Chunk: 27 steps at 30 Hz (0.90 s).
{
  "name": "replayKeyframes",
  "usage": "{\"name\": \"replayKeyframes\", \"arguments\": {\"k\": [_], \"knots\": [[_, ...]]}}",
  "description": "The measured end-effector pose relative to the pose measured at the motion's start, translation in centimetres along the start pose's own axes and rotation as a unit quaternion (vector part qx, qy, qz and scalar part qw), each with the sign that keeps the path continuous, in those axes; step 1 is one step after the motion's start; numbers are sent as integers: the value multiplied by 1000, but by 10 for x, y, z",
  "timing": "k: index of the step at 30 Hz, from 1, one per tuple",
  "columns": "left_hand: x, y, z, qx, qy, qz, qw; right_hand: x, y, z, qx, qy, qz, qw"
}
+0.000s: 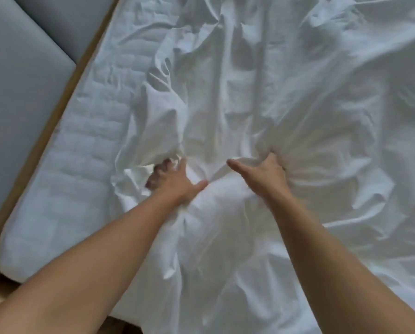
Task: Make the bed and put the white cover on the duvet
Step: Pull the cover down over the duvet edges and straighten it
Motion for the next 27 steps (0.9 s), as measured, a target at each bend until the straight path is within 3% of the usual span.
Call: {"name": "replayKeyframes", "arguments": {"k": [2,4,5,7,9,10,14,15,17,18,19,21,24,27], "knots": [[9,-9,81,-13,-89,35,995,15,27,-1,-74,82,-20,994],[2,-17,116,-12,-133,50,990,21,43,-6,-154,129,-45,979],[-2,-18,109,6,-103,27,994,24,46,-7,-216,115,-56,968],[-17,-16,57,18,37,-7,999,26,45,-5,-299,44,-54,952],[-36,4,5,-58,123,81,987,22,38,-8,-298,6,-37,954],[-41,16,-10,-98,114,141,979,19,32,-9,-279,6,-35,960],[-39,35,-29,-171,104,210,957,2,23,6,-143,33,-56,988],[-44,38,-32,-238,126,250,930,-6,27,18,-115,23,-47,992],[-64,36,-26,-420,139,356,823,-24,37,49,-80,-11,-41,996],[-68,26,-13,-477,145,369,784,-34,42,67,-61,-27,-40,997],[-65,10,8,-515,152,348,769,-43,49,86,-50,-41,-30,997],[-53,-41,71,-536,177,267,781,-58,74,133,-54,-87,8,995],[-49,-136,181,-474,213,141,843,-87,135,219,-38,-186,56,980],[-46,-168,254,-220,188,96,952,-102,206,254,-61,-222,144,962]]}}
Point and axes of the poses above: each hand's wrist, its own x-axis towards the middle knuckle, its own y-axis out of the palm, z = x × y, the point moved 7 cm from there along x, towards the middle knuckle, and after that the axes turned 4 degrees about z, right-handed, at the moved point
